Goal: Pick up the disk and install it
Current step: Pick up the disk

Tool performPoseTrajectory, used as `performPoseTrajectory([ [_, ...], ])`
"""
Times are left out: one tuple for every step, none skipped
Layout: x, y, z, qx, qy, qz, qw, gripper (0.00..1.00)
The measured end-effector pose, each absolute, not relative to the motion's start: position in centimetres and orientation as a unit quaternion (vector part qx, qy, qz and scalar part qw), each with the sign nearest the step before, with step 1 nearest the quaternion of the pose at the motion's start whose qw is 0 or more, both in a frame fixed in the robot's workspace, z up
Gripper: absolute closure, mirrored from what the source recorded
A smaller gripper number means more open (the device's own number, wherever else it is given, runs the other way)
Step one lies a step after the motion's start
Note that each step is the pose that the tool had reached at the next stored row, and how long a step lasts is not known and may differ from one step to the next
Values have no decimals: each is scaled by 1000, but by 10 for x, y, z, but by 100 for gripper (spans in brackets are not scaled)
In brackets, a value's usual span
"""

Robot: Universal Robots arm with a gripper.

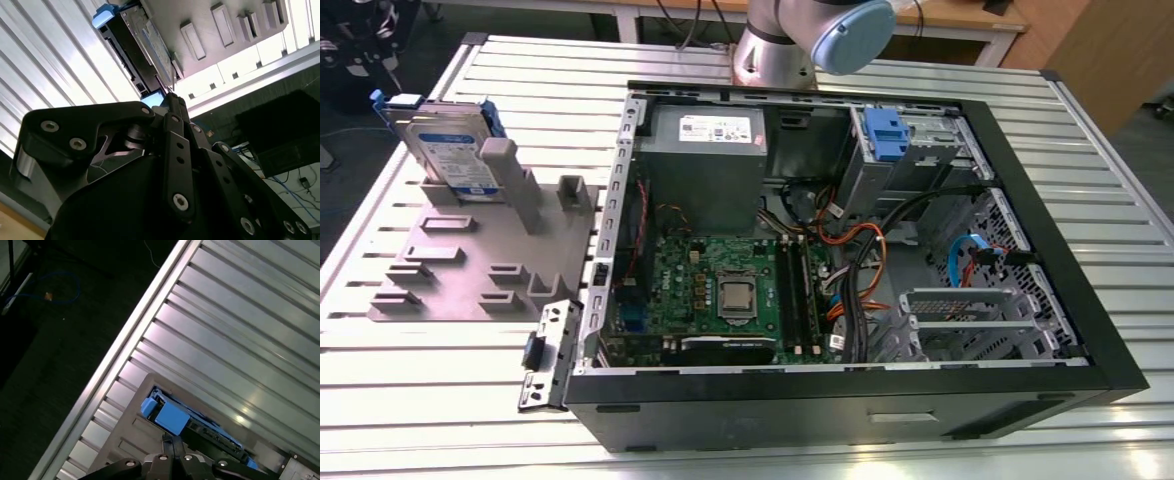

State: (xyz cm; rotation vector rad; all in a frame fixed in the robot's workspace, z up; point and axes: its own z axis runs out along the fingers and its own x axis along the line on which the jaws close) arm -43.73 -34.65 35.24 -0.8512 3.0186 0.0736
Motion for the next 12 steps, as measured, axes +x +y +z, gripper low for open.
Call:
performPoseTrajectory([
  [-437, -346, 352, -278, 960, 23, 2, 89],
  [-437, -346, 352, -286, 958, 23, 2, 89],
  [-437, -347, 352, -293, 956, 23, 2, 89],
  [-437, -347, 352, -301, 953, 23, 2, 89],
  [-437, -347, 352, -308, 951, 24, 1, 89],
  [-437, -347, 352, -315, 949, 24, 1, 89],
  [-437, -347, 352, -321, 947, 24, 1, 89],
  [-437, -347, 352, -325, 945, 24, 1, 89],
  [-437, -347, 352, -326, 945, 24, 1, 89],
  [-437, -347, 352, -326, 945, 24, 1, 89],
  [-437, -346, 352, -326, 945, 24, 1, 89],
  [-437, -347, 352, -326, 945, 24, 1, 89],
])
